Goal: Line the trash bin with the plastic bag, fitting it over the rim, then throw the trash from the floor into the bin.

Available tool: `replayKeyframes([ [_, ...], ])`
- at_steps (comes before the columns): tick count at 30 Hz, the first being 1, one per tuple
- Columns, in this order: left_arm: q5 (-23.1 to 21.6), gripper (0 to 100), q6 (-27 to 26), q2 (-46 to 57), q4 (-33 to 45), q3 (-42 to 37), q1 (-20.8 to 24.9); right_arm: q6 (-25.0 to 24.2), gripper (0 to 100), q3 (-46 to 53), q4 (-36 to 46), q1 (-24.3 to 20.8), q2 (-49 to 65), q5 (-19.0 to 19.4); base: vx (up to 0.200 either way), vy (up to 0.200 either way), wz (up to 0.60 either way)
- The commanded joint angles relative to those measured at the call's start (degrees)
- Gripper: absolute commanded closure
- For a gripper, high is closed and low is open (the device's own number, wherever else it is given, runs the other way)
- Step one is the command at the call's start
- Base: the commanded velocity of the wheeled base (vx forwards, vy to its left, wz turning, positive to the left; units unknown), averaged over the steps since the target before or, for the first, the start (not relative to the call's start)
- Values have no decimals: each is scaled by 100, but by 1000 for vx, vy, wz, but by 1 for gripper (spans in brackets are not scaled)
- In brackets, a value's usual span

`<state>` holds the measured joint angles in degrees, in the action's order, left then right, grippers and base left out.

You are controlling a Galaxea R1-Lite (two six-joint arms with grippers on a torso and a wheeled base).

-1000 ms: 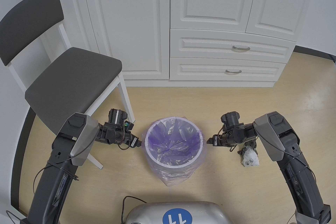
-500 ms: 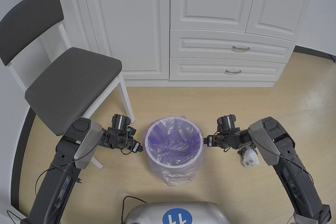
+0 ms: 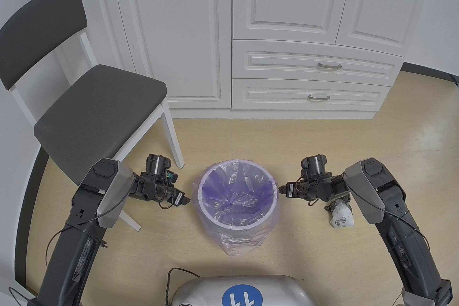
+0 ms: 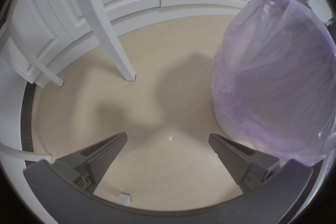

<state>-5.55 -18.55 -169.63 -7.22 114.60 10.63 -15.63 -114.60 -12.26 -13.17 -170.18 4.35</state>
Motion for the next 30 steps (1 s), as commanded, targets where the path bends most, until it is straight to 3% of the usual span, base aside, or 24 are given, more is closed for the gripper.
replayKeyframes([
  [1,19,0,27,9,-8,-1,-43,-19,0,1,5,42,99,-57,0,0,0],
  [15,-34,0,80,-175,-491,-1,308,-37,0,1,13,-2,46,-84,0,0,0],
  [24,27,0,221,-193,-579,-1,273,-37,0,1,13,-2,46,-92,0,0,0],
  [30,256,0,229,18,-412,-1,159,-28,0,1,5,42,284,-435,0,0,0],
])
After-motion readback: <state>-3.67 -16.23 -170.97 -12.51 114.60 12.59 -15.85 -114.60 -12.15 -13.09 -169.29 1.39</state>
